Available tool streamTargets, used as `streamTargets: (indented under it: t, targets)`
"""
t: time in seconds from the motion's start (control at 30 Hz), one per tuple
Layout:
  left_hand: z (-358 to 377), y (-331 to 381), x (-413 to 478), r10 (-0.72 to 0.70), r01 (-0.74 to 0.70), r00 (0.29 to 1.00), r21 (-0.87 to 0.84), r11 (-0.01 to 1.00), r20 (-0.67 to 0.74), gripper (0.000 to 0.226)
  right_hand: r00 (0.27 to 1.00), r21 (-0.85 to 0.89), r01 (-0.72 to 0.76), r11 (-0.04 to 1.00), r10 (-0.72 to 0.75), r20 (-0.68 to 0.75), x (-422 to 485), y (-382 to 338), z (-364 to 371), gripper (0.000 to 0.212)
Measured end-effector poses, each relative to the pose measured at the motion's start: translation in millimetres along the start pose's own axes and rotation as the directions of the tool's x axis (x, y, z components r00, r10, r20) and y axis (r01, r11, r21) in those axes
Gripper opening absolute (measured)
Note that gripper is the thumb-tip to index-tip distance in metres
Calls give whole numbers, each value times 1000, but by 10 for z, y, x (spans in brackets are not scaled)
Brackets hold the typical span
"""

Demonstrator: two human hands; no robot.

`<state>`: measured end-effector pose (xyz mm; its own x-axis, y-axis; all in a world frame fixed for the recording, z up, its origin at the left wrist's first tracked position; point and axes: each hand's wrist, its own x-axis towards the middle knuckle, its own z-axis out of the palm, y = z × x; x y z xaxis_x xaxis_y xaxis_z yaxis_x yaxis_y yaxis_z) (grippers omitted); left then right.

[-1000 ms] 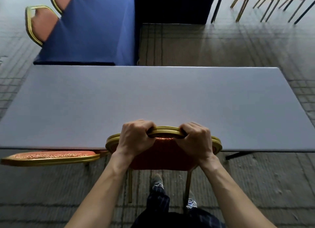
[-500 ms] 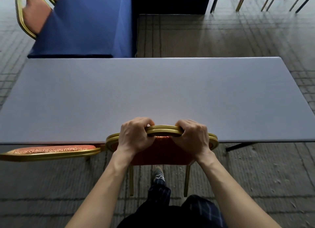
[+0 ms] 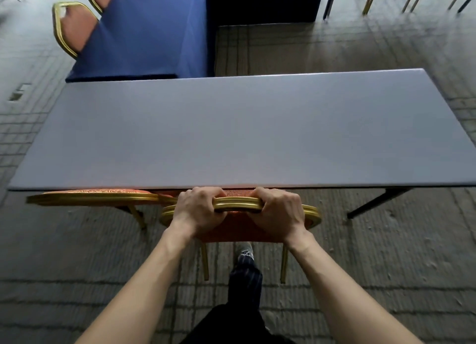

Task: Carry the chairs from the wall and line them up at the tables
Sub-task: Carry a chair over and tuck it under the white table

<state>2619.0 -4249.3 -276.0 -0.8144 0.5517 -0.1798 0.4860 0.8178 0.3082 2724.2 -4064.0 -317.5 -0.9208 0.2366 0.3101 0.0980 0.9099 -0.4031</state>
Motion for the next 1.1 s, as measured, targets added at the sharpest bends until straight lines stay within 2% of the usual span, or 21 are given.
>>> streamTargets:
  t: [0.1, 0.23, 0.4, 0.63, 0.73, 1.0, 1.1]
  targets:
    - [149, -47, -295, -1, 1, 1000, -4, 1000, -2, 40, 1000, -1, -2, 1000, 2, 3, -301, -96, 23, 39]
    - [344, -115, -730, 30, -29, 998, -9, 1000, 56, 36, 999, 36, 29, 999, -30, 45, -784, -221, 75, 30]
    - [616, -241, -1208, 68, -67, 989, -13, 998, 131, 48, 991, 56, 8, 998, -16, 131, -1310, -384, 142, 26]
    - [1005, -279, -1965, 51, -65, 961, 44, 997, 273, 51, 933, 24, -46, 999, 34, 358, -2119, -635, 221, 38]
    - [1200, -301, -2340, 63, -64, 951, -8, 998, 302, 56, 904, -7, -47, 999, 46, 426, -2536, -737, 259, 40]
    - [1241, -359, -2436, 46, -1, 937, -129, 992, 348, 60, 921, 35, -121, 992, 99, 378, -2692, -851, 217, 37]
    - [1333, -392, -2666, -24, 116, 966, -350, 930, 257, 54, 907, 36, -185, 982, 156, 391, -2850, -877, 236, 51]
